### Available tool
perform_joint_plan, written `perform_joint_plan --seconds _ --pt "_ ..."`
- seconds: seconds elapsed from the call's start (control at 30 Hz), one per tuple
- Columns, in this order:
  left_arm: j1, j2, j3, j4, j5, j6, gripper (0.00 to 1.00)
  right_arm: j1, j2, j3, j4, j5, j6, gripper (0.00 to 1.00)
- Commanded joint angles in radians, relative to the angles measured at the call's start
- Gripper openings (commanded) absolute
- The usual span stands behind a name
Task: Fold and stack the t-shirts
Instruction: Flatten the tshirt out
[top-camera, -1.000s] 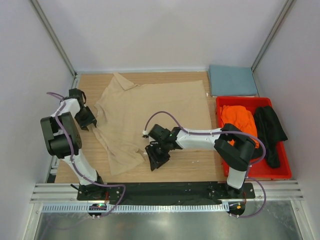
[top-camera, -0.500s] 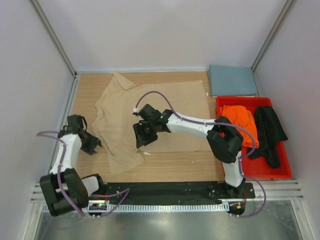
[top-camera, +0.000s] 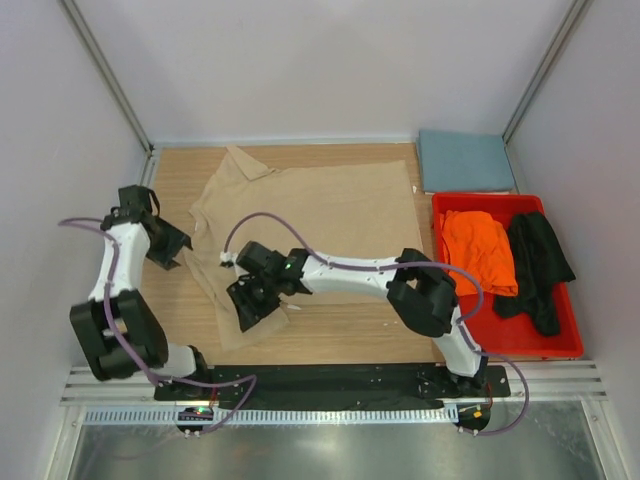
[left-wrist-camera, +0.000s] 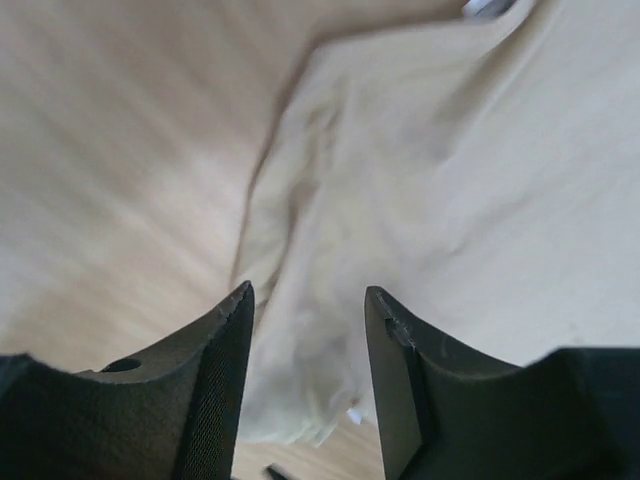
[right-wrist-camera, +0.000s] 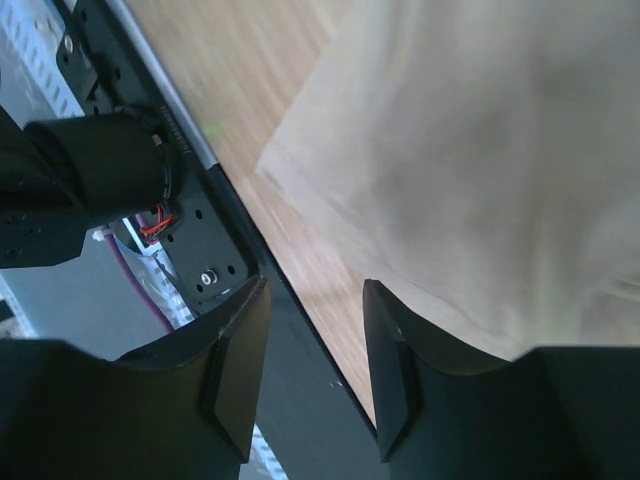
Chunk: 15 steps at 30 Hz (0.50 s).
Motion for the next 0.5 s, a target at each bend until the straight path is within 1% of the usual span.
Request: perform_joint_plan --seconds 0.0,0.03,0.13,0.2,0.23,0.3,0.37,0.4,0.47 --pt "0.04 0.172 0.111 0.046 0.079 0.119 0.5 0.065 0.029 0.049 0.11 0.057 -0.043 0.49" --pt "0.052 0.233 0.132 0.06 0.12 0.126 0.47 0.096 0.052 0.058 0.135 0.077 -0.052 0.49" --pt "0.124 0.3 0.151 0.073 0.2 0.159 0.44 0.139 0.116 0.124 0.134 0.132 -0.092 0.49" --pt "0.184 0.308 0.152 0.095 0.246 0.168 0.44 0.151 0.141 0.165 0.127 0.192 -0.115 0.49" --pt "0.202 0.305 0.151 0.103 0.296 0.174 0.45 0.156 0.152 0.177 0.123 0.21 -0.121 0.49" --pt "0.241 0.304 0.155 0.109 0.326 0.192 0.48 0.167 0.193 0.223 0.104 0.262 -0.132 0.49" --pt "0.265 0.299 0.154 0.11 0.358 0.197 0.5 0.171 0.248 0.289 0.043 0.304 -0.134 0.49" --pt "0.272 0.298 0.152 0.113 0.369 0.195 0.51 0.176 0.262 0.306 0.005 0.343 -0.135 0.49" --pt "0.278 0.296 0.146 0.122 0.389 0.192 0.52 0.185 0.294 0.334 -0.018 0.402 -0.137 0.49"
